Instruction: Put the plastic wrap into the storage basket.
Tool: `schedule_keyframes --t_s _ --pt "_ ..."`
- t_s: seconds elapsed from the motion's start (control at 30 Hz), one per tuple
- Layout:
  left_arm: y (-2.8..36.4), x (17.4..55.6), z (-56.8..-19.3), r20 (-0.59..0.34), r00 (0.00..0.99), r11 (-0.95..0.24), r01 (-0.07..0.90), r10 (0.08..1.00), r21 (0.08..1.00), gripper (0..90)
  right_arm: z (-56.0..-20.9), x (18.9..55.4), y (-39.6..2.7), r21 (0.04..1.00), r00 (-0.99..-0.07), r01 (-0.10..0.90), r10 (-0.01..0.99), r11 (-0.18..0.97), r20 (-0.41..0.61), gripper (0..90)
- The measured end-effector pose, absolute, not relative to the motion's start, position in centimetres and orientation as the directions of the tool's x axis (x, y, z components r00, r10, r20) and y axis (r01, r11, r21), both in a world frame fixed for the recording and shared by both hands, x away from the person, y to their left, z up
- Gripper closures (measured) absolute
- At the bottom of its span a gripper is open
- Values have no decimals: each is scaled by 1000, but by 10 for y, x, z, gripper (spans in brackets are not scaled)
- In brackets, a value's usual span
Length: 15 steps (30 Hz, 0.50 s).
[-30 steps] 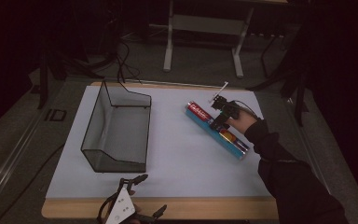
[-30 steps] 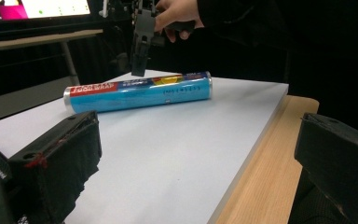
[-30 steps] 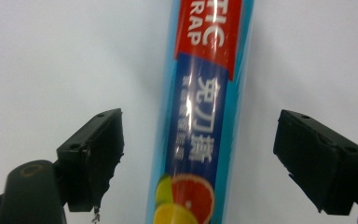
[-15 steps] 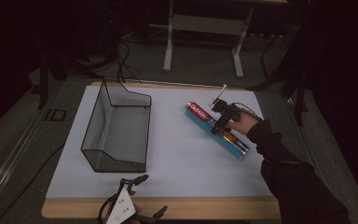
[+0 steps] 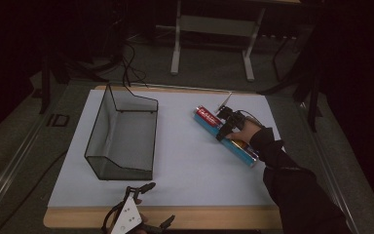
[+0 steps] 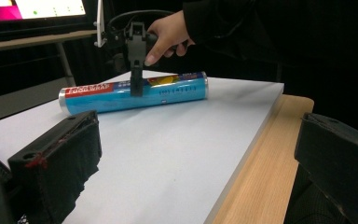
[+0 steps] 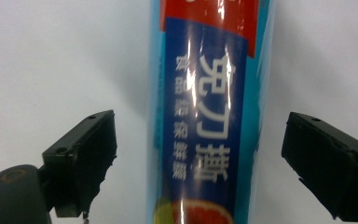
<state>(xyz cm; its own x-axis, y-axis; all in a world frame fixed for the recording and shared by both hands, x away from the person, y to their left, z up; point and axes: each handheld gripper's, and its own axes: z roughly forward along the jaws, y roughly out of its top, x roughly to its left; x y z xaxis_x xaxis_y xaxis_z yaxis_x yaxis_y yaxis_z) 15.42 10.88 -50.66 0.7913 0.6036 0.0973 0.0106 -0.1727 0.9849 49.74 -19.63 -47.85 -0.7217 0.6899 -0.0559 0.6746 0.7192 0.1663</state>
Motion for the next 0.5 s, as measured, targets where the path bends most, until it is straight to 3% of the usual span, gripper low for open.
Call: schedule_keyframes --t_s 0.13,0.17,0.3,0.5 --pt "108 154 -507 96 793 -173 12 602 985 11 -484 500 -197 172 -715 682 698 711 -52 152" --pt "108 154 -507 98 793 -175 12 602 984 11 -488 502 -198 166 -708 690 705 704 -45 208" --pt "109 155 -507 98 793 -176 12 601 984 11 -493 503 -201 141 -707 695 706 705 -40 274" --pt "108 155 -508 98 793 -180 15 601 984 11 -499 502 -198 99 -718 689 695 718 -49 310"
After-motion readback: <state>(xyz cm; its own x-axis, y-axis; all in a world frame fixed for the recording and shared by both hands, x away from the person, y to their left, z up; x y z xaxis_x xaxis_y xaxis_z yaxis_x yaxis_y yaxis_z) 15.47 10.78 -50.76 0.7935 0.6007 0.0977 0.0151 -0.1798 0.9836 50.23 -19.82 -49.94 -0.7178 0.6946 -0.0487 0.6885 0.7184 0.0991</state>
